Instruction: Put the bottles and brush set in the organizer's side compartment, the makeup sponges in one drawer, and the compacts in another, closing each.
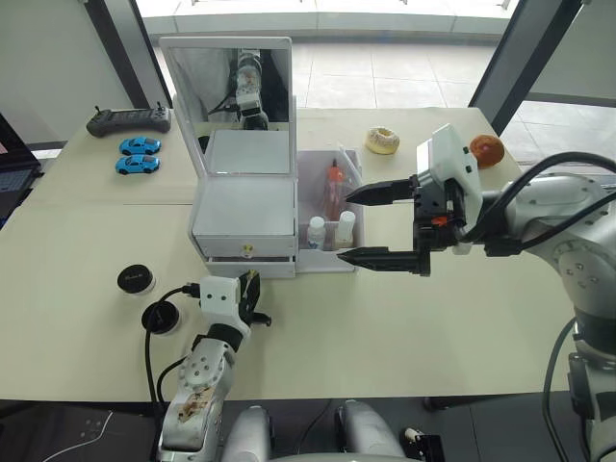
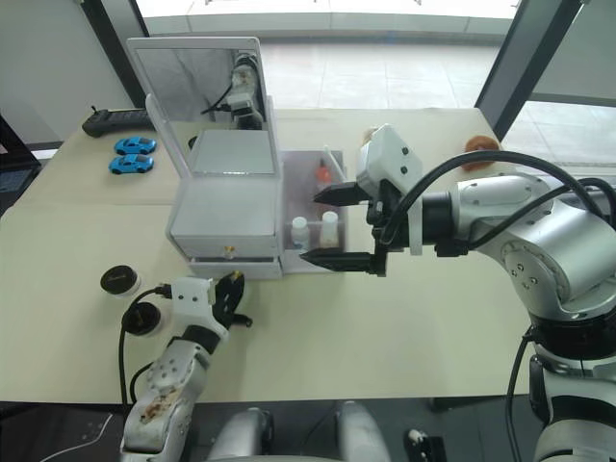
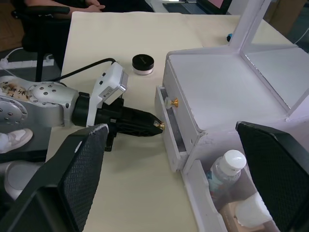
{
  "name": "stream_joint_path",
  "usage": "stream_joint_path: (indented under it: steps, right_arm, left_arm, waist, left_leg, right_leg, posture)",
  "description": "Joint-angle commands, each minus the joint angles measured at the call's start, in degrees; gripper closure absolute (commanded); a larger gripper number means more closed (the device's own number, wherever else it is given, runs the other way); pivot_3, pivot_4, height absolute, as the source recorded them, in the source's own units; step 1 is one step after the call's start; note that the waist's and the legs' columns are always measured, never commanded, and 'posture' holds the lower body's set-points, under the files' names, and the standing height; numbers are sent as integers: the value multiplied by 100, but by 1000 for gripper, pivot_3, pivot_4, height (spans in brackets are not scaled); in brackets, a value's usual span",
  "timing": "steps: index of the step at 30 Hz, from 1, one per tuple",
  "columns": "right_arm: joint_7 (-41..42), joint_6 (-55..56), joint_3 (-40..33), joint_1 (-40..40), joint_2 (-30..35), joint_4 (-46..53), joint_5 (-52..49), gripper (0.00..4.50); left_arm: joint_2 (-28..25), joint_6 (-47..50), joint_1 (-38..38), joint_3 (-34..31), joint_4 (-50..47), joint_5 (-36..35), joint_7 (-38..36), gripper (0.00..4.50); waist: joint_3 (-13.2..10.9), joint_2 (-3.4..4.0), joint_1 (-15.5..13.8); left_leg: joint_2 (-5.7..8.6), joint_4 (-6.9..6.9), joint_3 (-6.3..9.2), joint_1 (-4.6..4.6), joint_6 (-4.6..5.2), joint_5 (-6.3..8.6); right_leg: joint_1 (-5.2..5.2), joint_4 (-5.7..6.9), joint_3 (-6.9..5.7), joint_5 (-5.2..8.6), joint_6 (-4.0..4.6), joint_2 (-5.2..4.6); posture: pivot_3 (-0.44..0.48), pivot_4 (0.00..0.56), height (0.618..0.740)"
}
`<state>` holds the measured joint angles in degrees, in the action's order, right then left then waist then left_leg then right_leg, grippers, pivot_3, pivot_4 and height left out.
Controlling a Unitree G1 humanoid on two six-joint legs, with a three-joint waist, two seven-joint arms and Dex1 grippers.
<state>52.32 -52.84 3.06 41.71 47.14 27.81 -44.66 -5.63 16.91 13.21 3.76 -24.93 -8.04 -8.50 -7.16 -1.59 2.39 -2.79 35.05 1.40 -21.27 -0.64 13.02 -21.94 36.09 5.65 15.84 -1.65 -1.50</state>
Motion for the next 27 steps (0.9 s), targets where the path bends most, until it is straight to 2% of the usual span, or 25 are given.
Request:
stream_joint_path:
  steps: [1,5,8,19,27]
  right_arm:
    - [-87,-4,-83,3,-50,129,-20,0]
    - [-156,47,-35,-10,-153,98,29,0]
    - [-191,53,-23,-9,-207,94,42,0]
    - [-252,111,-24,-6,-252,75,133,0]
    - [-230,203,4,-29,-296,39,286,0]
  left_arm:
    - [-161,441,344,9,-580,-405,-292,3951]
    - [-386,1154,779,-254,-1056,-1426,-764,3951]
    - [-561,1450,900,-373,-1281,-1788,-863,3951]
    - [-888,1820,725,-475,-1326,-2260,-936,3952]
    - [-1066,1838,898,-637,-1459,-2506,-1018,3953]
  waist:
    - [0,1,3]
    - [0,2,4]
    - [-1,3,4]
    - [-1,3,0]
    - [-1,4,5]
  left_leg:
    - [0,0,0,1,0,0]
    - [-1,-1,-1,1,0,0]
    - [-1,-1,0,1,0,0]
    - [0,-1,-1,0,0,0]
    - [-1,-5,-1,1,0,0]
  right_leg:
    - [1,0,0,0,0,0]
    - [0,-2,-1,6,-9,-1]
    - [-3,-2,-1,22,-35,-1]
    - [-2,-5,-1,15,-21,-2]
    - [-6,-4,-1,15,-18,-2]
  posture:
    - [0,150,740]
    - [0,150,740]
    - [0,150,740]
    - [0,150,740]
    - [0,150,740]
